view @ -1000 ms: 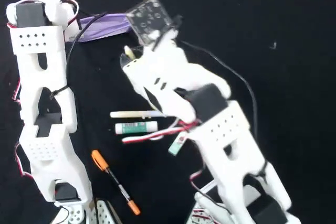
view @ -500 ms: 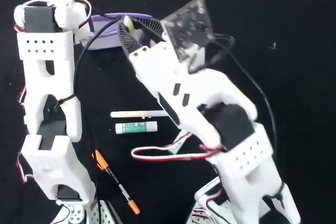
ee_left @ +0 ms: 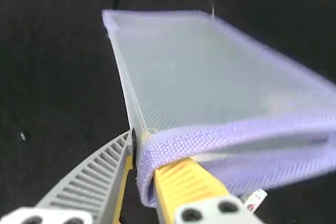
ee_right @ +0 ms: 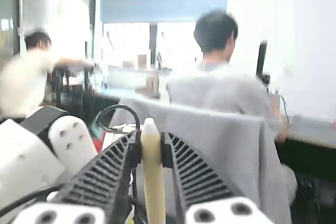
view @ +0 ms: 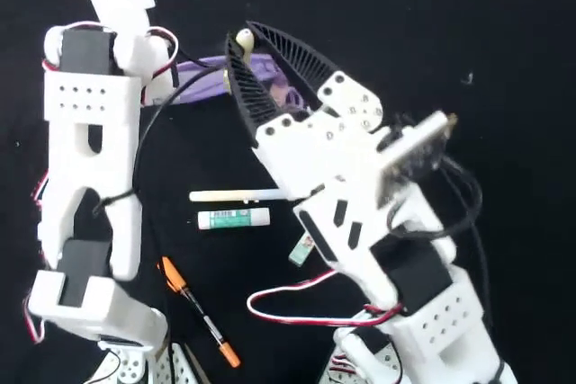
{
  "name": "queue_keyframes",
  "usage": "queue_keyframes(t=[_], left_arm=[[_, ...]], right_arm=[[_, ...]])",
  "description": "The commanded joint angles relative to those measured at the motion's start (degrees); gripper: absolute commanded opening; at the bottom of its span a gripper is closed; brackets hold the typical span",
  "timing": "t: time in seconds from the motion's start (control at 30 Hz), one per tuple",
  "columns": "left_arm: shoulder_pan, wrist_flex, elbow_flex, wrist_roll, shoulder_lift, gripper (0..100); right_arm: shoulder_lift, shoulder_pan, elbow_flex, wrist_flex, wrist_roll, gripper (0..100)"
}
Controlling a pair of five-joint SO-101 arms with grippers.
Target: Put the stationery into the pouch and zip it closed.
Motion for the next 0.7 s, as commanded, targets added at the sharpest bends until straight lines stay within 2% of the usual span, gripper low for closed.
queue_keyframes(t=[0.0, 0.23, 0.43, 0.67], left_arm=[[1.54, 0.18, -0.48, 0.35, -6.24, 3], [1.8, 0.18, 0.13, 0.26, -6.15, 3], [1.71, 0.18, 2.68, 0.18, -4.4, 3], [1.71, 0.18, 3.65, 0.09, -4.31, 3]], right_arm=[[-2.95, -0.09, 4.7, -9.32, -3.08, 1.1], [-2.95, -0.09, 7.78, -11.34, -3.69, 1.1], [-2.95, 0.0, 13.49, -21.45, -3.34, 1.1], [-3.38, 0.0, 14.37, -24.0, -3.34, 1.1]])
